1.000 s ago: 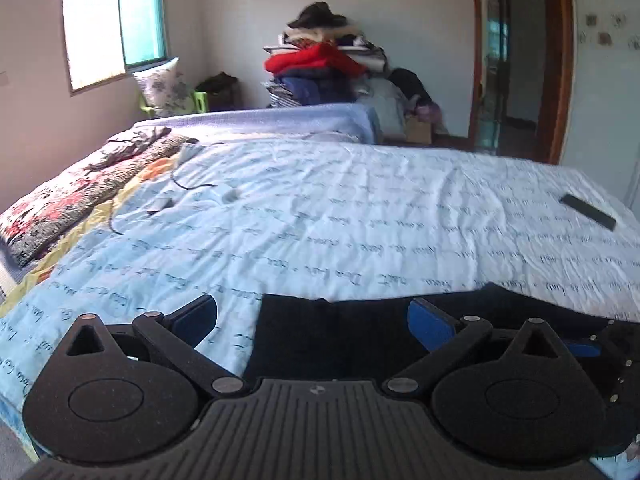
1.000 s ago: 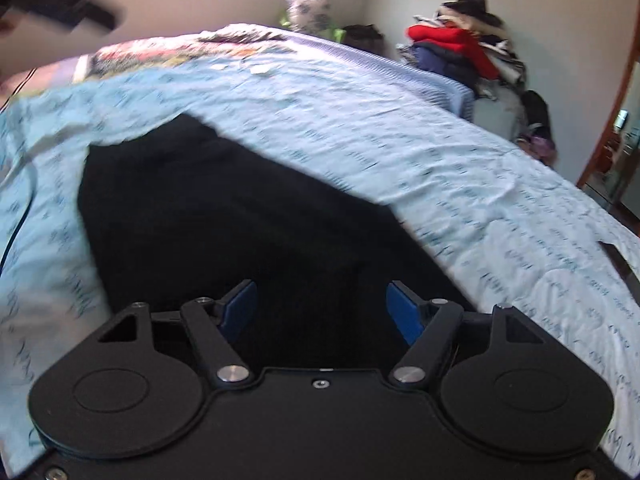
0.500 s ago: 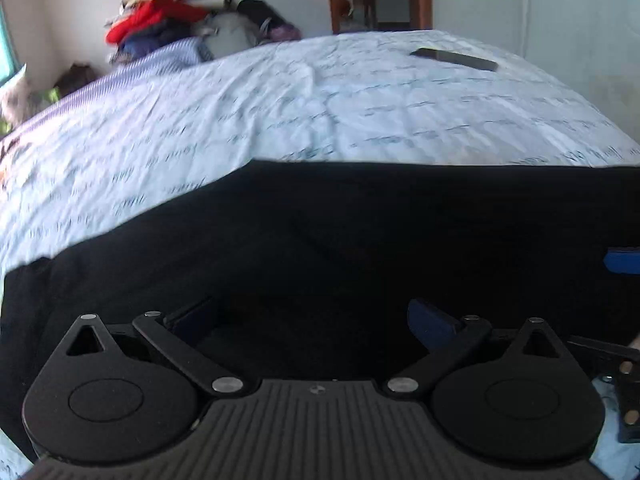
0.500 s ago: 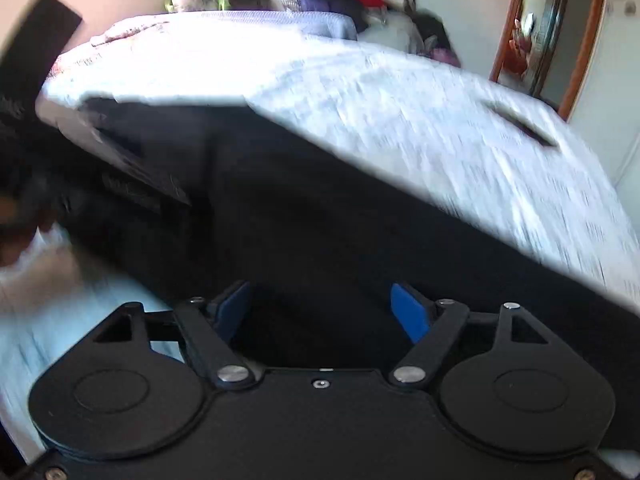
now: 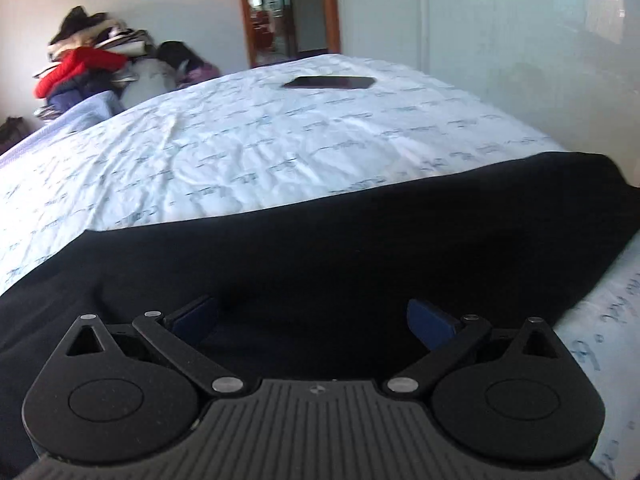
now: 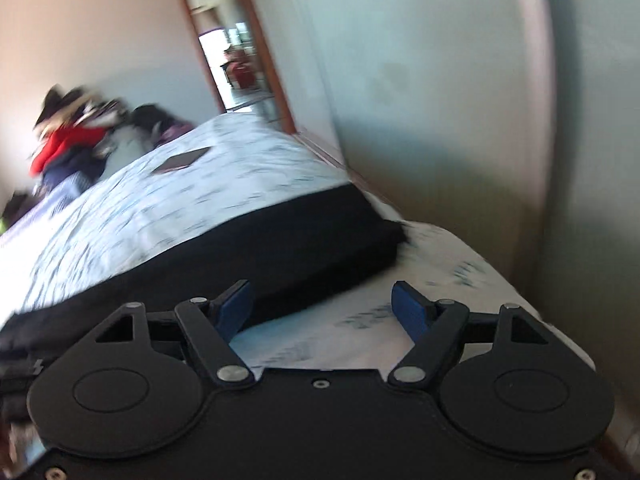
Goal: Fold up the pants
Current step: 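Lift the trouser edge with the right gripper and fold it over again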
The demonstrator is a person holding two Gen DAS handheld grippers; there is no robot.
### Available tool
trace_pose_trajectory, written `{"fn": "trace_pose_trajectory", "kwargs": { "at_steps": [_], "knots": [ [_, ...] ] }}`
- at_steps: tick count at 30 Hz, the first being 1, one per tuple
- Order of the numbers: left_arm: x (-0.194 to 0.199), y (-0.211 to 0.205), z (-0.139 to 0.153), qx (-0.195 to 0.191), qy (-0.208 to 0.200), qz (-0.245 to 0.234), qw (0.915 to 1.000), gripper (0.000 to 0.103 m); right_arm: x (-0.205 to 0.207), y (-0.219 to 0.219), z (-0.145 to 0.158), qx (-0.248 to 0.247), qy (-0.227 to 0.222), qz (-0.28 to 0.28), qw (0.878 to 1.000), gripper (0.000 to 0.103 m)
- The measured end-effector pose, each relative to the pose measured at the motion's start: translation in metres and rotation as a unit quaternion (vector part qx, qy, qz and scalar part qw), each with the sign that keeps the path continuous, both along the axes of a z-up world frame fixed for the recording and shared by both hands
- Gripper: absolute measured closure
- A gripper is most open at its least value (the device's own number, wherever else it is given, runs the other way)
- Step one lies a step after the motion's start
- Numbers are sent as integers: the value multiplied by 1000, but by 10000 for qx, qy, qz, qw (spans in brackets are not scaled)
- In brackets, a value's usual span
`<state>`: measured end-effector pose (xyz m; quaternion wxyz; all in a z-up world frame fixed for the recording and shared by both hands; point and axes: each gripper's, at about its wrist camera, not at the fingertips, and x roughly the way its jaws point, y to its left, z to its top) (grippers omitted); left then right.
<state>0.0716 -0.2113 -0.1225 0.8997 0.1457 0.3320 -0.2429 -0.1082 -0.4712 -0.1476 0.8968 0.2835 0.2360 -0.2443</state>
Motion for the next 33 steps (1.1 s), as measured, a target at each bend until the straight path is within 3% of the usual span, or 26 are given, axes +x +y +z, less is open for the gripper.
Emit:
{"fn": "trace_pose_trajectory", "kwargs": {
  "at_steps": [5,9,12,14,16,19,22,25,27,29,33],
  "knots": [
    [1,-11,14,-378,-141,71,9992,1,3,-19,-21,689,-621,-240,9954,25],
    [14,-26,7,-189,-18,199,9996,1,10,-27,-25,962,-973,-344,9900,26],
    [20,-25,-9,-238,299,222,9990,0,9,-29,-23,1049,-1001,-403,9886,43],
    [19,-19,-10,-431,296,245,9983,0,4,-32,-24,1164,-1042,-487,9865,63],
    [20,-19,-9,-421,318,189,9984,1,-5,-35,-24,1250,-1072,-573,9847,77],
    [18,-19,-3,-452,241,238,9984,3,-9,-37,-22,1240,-1153,-566,9839,90],
    [18,-19,7,-568,175,222,9980,2,-5,-24,-6,654,-985,-444,9920,92],
    [24,-26,19,-705,397,-12,9967,2,11,7,17,-653,-529,-118,9964,92],
    [30,-30,28,-972,616,-186,9932,1,25,39,29,-1698,-156,252,9850,92],
    [36,-35,34,-1281,934,-258,9870,1,37,71,33,-2569,137,676,9640,92],
    [44,-40,35,-2103,1525,-352,9650,1,56,112,26,-3438,505,1362,9278,92]
  ]
}}
